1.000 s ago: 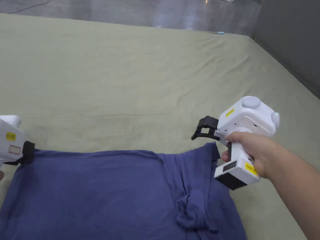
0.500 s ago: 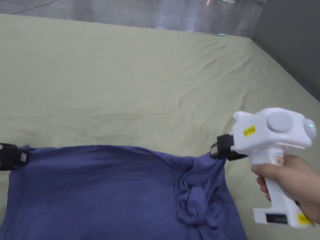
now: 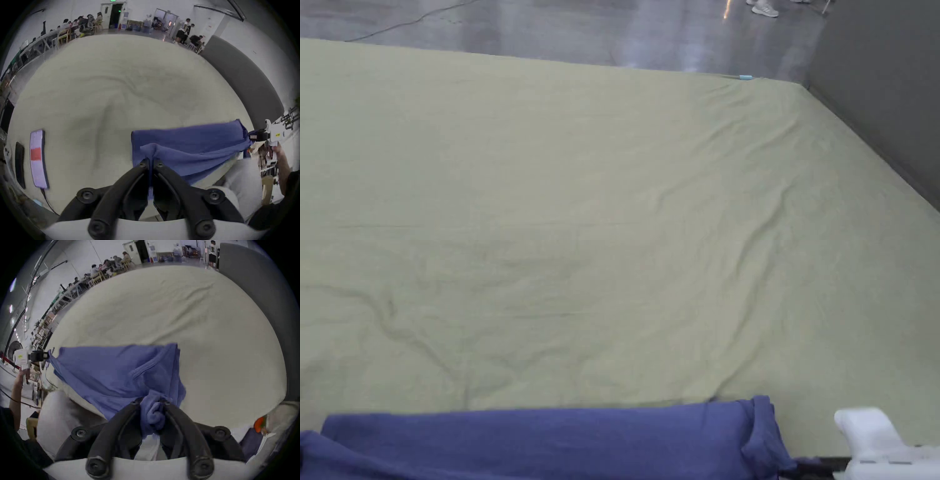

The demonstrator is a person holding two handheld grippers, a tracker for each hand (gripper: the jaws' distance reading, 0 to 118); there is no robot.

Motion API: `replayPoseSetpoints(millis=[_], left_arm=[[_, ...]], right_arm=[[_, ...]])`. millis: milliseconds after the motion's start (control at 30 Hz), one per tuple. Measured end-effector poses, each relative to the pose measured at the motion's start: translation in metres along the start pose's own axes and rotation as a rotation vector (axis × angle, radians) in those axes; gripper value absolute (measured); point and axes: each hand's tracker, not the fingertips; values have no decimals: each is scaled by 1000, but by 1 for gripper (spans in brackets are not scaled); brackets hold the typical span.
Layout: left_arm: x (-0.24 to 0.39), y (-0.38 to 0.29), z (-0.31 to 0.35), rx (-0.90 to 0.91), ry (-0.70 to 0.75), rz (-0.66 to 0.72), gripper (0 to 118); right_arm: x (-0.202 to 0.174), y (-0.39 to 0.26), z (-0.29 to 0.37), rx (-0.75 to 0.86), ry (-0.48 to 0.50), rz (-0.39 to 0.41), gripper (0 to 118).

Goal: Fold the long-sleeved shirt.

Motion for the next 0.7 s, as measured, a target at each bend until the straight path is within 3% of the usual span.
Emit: replayPoseSetpoints(millis=[200, 367, 433, 467, 500, 533, 567, 600, 700], left_arm=[[1, -30, -41, -81, 66, -41, 0], [-7, -40, -52, -44, 44, 49, 0], [-8, -41, -48, -35, 40, 71, 2], [-9, -40, -47, -36, 39, 85, 7], [-10, -37, -43, -43, 28, 105, 27], [-9, -35, -34, -42, 21, 128, 58], [-11, -35, -23, -20, 18, 147, 90], [-10, -35, -11, -1, 23, 167, 113], [-7, -38, 29, 118, -39, 213, 117]], right_arm=[[2, -7, -34, -21, -42, 25, 12], [4, 2, -45, -29, -49, 14, 15], [8, 5, -45, -37, -35, -35, 36], [11, 7, -41, -14, -36, -72, 53], [13, 9, -34, -5, -39, -98, 80], [15, 8, -21, 1, -36, -103, 90], [15, 8, -4, 22, -30, -109, 90], [14, 10, 18, 70, -39, -116, 90], [-7, 12, 80, 215, -65, -53, 90]])
